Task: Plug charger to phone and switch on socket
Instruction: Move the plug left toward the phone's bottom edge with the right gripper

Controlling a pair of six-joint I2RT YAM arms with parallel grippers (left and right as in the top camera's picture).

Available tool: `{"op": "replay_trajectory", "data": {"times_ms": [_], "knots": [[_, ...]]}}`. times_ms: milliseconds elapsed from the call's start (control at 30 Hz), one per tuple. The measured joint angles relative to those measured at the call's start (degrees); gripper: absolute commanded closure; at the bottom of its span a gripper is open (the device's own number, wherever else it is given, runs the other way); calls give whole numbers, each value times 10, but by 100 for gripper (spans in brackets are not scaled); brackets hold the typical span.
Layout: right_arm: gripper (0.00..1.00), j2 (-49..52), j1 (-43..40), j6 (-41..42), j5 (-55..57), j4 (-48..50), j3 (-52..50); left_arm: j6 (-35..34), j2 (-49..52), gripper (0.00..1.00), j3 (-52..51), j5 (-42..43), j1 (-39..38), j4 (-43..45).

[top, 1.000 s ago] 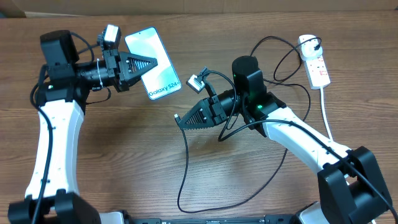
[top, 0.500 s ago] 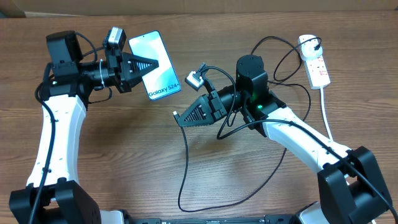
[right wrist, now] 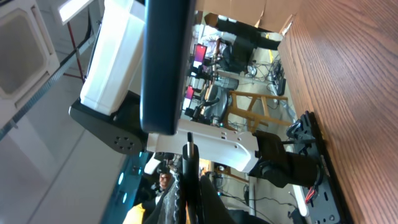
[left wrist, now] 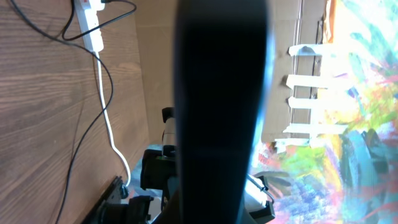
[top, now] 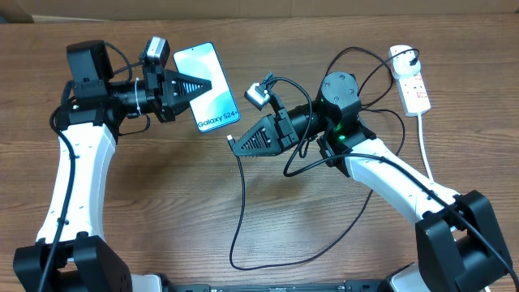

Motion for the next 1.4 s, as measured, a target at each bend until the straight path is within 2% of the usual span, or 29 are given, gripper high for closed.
{"op": "replay_trajectory", "data": {"times_ms": [500,800,1400], "knots": [[96,0,0,42,17,2,0,2,0,96,0,0,0,-5],[96,0,0,78,22,54,0,4,0,96,0,-15,0,-13],[96,0,13,87,36,53,0,4,0,96,0,-18,-6,-16]]}}
